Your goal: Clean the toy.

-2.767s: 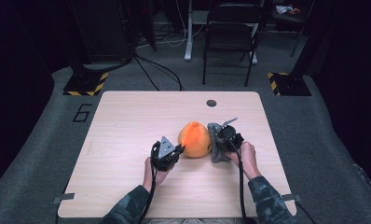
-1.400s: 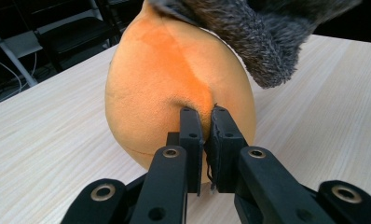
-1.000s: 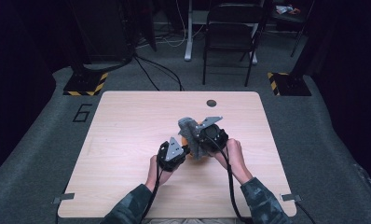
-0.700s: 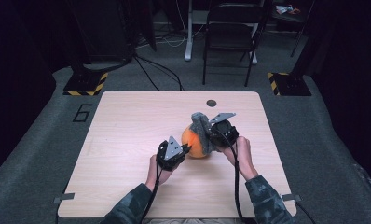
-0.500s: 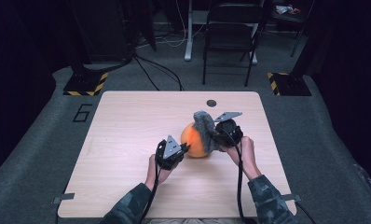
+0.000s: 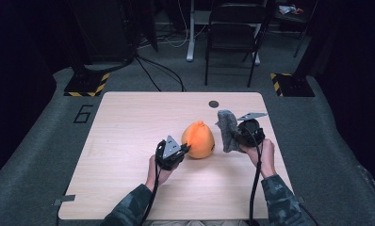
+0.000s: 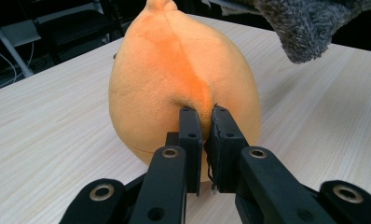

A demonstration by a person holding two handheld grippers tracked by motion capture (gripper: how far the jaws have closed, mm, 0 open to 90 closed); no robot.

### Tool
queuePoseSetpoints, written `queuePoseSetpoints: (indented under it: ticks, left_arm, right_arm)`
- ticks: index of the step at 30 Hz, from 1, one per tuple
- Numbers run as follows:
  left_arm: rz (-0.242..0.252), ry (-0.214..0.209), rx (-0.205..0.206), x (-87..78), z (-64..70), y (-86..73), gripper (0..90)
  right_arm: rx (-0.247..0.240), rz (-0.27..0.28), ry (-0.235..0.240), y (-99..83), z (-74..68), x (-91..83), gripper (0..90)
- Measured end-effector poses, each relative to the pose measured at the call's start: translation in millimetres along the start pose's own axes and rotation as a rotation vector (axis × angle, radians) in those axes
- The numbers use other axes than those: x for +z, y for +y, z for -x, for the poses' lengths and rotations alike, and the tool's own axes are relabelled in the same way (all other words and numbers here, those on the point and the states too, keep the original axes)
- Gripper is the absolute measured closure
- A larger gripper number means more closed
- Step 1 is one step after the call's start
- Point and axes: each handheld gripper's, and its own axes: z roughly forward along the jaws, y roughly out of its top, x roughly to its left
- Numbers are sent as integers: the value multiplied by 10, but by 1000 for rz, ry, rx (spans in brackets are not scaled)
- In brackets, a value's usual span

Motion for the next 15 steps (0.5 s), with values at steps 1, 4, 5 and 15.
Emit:
queuePoseSetpoints:
  ticks: [1,4,5,15]
  left_arm:
    - [-1,1,0,-2,-1,0,845]
    - [0,-1,-1,-5,-8,-3,845]
    - [3,0,-3,-7,-6,-5,845]
    - [20,-15,10,21,4,37,849]
  right_arm:
    - [6,-12,-19,-25,36,20,763]
    - [43,-58,-44,-120,160,103,757]
    - [60,-67,-57,-159,206,136,745]
    - [212,-162,-102,-562,566,413,585]
